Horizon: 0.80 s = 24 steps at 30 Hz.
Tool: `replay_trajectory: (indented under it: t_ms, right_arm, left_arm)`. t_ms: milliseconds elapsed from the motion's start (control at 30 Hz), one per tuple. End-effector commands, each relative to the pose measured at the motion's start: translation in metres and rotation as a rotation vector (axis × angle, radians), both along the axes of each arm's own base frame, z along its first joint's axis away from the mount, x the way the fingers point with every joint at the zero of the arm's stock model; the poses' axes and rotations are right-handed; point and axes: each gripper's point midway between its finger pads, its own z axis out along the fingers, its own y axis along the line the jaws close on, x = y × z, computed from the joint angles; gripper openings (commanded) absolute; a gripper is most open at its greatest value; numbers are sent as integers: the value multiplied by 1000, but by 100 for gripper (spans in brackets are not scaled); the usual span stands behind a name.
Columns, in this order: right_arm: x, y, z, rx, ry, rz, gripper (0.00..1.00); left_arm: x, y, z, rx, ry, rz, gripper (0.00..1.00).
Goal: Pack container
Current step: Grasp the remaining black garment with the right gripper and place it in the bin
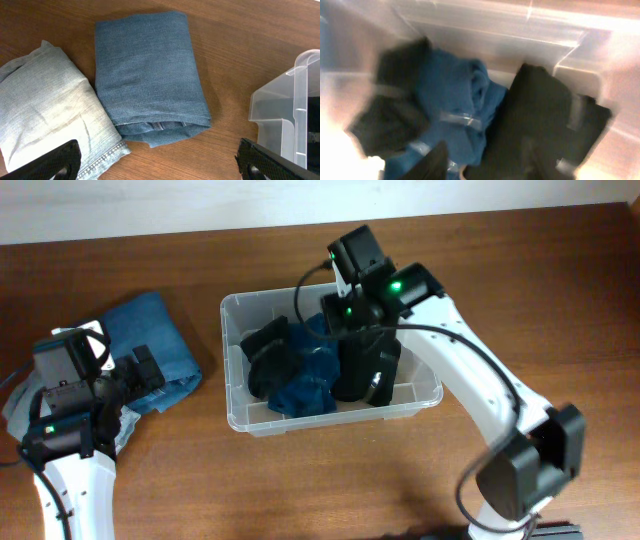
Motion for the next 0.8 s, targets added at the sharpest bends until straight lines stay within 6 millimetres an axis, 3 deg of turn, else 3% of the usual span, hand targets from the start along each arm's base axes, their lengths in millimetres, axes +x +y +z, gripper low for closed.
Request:
replay_trajectory:
  t_ms: [0, 167, 233, 300, 400, 500, 567, 600, 633, 767]
  right_arm:
    - [-36, 14, -81, -7, 225, 75, 33]
    - [-69, 13, -138, -48, 361, 109, 33]
    - [-74, 13, -141, -65, 366, 155, 33]
    - [-70, 10, -133, -78, 338, 163, 33]
    - [-50, 2, -96, -90, 251, 135, 39]
    - [-29, -1, -36, -68, 123, 136, 50]
    - [-18, -5, 8, -39, 33, 133, 68]
    - [-14, -8, 30, -24, -14, 130, 88]
    - [-11, -13, 55, -5, -62, 117, 99]
    - [-6, -42, 116, 39, -189, 50, 99]
  left_arm:
    - [3, 0, 7, -8, -21, 0, 99]
    - [3, 0, 7, -8, -21, 0, 99]
    - [3, 0, 7, -8, -21, 0, 99]
    - [3, 0, 7, -8, -20, 0, 99]
    - [3, 0, 7, -8, -21, 0, 99]
    - [3, 0, 7, -8, -20, 0, 99]
    - [3, 0, 7, -7, -21, 1, 100]
    - [3, 0, 7, -7, -21, 1, 99]
    - [3, 0, 7, -6, -21, 1, 100]
    - [-3, 21, 6, 51, -2, 79, 99]
